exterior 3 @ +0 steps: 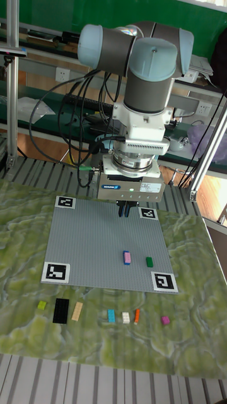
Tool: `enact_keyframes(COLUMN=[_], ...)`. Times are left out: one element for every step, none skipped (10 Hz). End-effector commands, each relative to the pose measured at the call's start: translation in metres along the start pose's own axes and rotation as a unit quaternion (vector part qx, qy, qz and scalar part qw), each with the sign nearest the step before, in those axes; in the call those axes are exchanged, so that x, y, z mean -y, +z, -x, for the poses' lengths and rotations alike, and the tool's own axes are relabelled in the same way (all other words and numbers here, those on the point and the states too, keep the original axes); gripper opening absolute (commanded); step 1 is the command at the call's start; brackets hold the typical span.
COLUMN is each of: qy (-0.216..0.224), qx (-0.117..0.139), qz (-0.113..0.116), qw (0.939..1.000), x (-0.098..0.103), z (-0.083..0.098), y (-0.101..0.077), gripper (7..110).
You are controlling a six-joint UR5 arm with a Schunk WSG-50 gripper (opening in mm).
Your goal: Stack small Lego blocks randomly, one at a time
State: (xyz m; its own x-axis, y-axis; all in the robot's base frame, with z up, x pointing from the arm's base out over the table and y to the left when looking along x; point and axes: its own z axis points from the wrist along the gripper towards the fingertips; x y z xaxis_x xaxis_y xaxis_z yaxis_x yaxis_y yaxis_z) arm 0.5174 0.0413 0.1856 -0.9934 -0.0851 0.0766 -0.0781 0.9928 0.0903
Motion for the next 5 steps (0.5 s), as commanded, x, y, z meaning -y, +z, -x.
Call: enact_keyframes(qy=[0.005, 0.001, 0.019, 0.031, 0.02], qx=[-0.03, -0.039, -0.026, -0.016, -0.025], qz=[-0.005, -0.043, -0.018, 0.019, 0.014], qw=[0.9995, 0.9983, 0.9993, 0.9992, 0.9994], x=[0.003, 0.022, 0.009, -0.01, -0.007], z=[-0.015, -0.02, -0.013, -0.008, -0.013], y=[-0.002, -0.003, -0.002, -0.002, -0.002], gripper=[7, 7, 7, 7, 7])
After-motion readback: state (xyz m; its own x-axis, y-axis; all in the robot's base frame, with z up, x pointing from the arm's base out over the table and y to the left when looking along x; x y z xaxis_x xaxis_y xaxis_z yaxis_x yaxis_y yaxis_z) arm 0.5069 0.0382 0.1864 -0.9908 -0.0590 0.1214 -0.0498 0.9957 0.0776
